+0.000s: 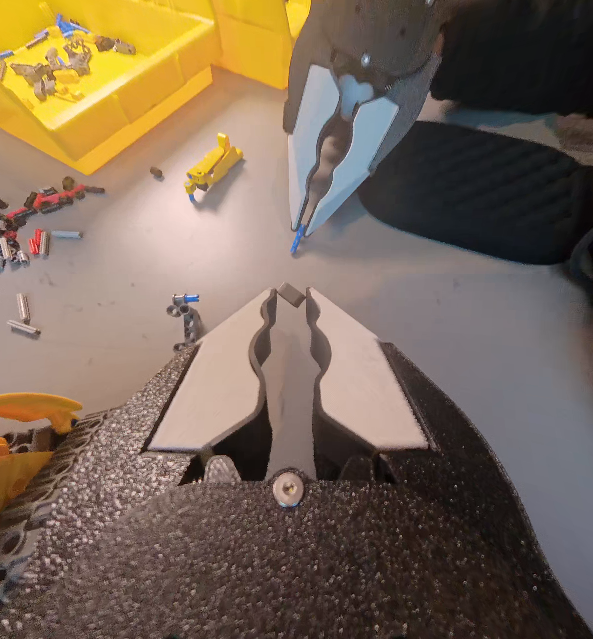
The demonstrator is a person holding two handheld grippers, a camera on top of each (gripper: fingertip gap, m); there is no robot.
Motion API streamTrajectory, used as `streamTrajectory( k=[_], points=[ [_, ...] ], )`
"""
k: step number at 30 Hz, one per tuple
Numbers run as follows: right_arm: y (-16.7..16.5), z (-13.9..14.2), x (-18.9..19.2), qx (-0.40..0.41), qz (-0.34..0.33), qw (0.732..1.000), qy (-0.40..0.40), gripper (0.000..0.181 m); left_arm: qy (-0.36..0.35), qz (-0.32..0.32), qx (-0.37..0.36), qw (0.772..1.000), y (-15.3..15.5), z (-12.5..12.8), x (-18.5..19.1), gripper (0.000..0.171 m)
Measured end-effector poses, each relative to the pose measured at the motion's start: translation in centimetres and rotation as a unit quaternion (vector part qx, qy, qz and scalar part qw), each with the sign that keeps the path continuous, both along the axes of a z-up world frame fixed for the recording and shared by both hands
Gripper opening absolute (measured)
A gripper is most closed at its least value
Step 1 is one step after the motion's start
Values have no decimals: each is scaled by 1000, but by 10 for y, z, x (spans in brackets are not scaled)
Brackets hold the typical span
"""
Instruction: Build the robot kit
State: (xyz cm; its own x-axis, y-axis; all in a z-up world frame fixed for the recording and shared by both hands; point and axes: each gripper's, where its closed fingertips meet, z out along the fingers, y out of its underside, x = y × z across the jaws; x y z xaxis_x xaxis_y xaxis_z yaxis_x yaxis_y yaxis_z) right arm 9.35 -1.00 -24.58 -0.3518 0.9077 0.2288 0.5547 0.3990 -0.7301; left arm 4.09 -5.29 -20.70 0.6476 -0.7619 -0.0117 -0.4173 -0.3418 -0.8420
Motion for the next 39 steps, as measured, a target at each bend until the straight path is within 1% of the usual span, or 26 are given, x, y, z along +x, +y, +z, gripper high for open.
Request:
streamTrajectory(
  k=[3,5,6,8,11,13,15,17,19,22,25,27,30,31,33,35,37,39],
  points=[
    [1,-2,0,-1,-9,1000,-19,7,-76,-13,2,997,-3,18,11,15],
    [3,0,-1,6,-8,1000,-7,19,-154,-29,-7,988,-6,36,17,15],
    [2,6,-3,8,-5,1000,11,22,-193,-34,-10,981,-7,45,19,15],
    [-8,37,-10,0,16,995,94,28,-265,-52,-21,963,-11,63,19,15],
    [-30,92,-15,-8,51,974,222,28,-350,-85,-41,932,-19,83,19,15],
    [-45,117,-16,-5,74,959,274,28,-382,-103,-54,917,-24,90,21,14],
    [-59,130,-17,3,93,950,299,27,-403,-125,-65,904,-29,95,24,14],
    [-69,143,-19,12,100,940,325,22,-429,-151,-80,887,-36,101,27,15],
    [-79,149,-20,22,115,936,331,21,-448,-169,-98,872,-41,104,30,14],
    [-91,145,-23,41,134,939,314,19,-461,-186,-114,860,-45,105,34,15],
    [-94,139,-25,48,140,942,301,12,-454,-197,-124,860,-48,102,40,15],
    [-95,137,-24,45,144,944,292,11,-452,-198,-127,860,-49,101,41,15],
    [-92,137,-22,39,147,947,281,7,-451,-188,-126,863,-47,101,40,14],
    [-90,139,-21,28,144,948,282,7,-447,-177,-120,869,-44,100,38,17],
    [-79,145,-16,13,128,949,288,7,-430,-148,-100,885,-36,99,31,21],
    [-57,154,-10,19,94,951,293,8,-403,-123,-70,904,-32,97,25,23],
    [-26,167,1,26,48,952,301,8,-356,-91,-41,929,-27,90,19,24],
    [11,186,19,38,-13,949,313,8,-309,-62,-16,949,-22,83,14,25]
  ],
)
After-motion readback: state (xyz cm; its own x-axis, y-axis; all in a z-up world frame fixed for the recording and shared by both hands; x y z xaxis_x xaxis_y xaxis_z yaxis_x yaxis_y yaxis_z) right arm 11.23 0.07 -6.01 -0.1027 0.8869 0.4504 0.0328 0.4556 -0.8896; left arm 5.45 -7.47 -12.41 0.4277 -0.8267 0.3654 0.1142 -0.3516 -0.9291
